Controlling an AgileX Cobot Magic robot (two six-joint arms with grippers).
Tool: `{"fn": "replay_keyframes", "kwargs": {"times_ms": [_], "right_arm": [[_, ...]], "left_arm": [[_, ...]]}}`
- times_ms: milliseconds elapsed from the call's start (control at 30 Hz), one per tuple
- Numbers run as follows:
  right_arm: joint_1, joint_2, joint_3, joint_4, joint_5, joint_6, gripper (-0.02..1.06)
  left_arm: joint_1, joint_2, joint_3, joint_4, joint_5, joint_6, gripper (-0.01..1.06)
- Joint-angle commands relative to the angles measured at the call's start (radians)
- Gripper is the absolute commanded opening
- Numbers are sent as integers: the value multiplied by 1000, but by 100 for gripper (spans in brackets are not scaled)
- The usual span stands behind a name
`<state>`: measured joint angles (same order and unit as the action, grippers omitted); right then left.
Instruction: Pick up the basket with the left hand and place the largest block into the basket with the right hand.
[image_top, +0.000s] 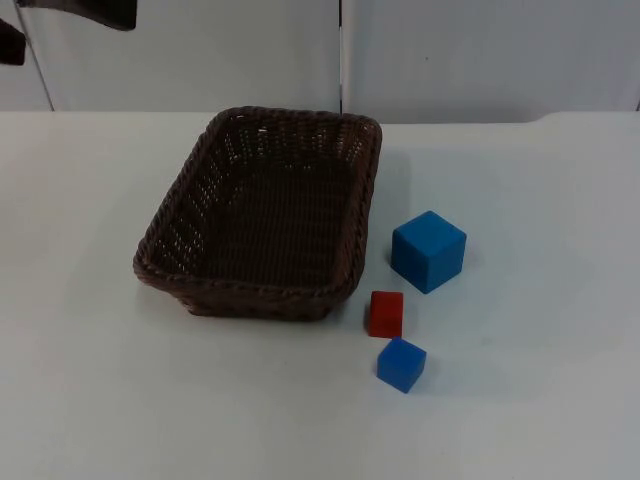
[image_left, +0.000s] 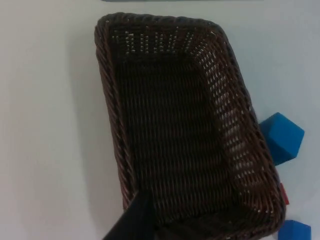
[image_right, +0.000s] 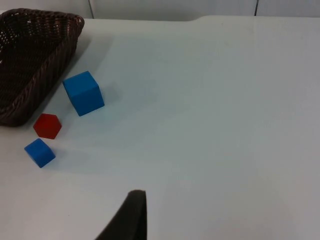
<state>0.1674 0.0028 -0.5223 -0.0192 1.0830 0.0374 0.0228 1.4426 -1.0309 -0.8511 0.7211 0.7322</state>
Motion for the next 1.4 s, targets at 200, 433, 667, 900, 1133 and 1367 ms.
{"fn": "replay_keyframes", "kwargs": {"times_ms": [200,433,667,900,1133,1367], "right_arm": [[-3,-3,7,1,-4,-6,105],[-3,-3,7,1,-4,-6,105],[-3,-3,7,1,-4,-6,105],[-3,-3,7,1,-4,-6,105],[-3,-3,7,1,-4,-6,105],[-3,-3,7,1,-4,-6,105]], "left_arm": [[-5,171,-112,32,55,-9,105],[-5,285,-202,32,58,-16,105],[-5,421,-295,32,58,-16,105],[-5,526,-360,32,58,-18,105],[-55,627,-470,172,58,-104,105],[-92,725,-585,289,75,-187,105]]}}
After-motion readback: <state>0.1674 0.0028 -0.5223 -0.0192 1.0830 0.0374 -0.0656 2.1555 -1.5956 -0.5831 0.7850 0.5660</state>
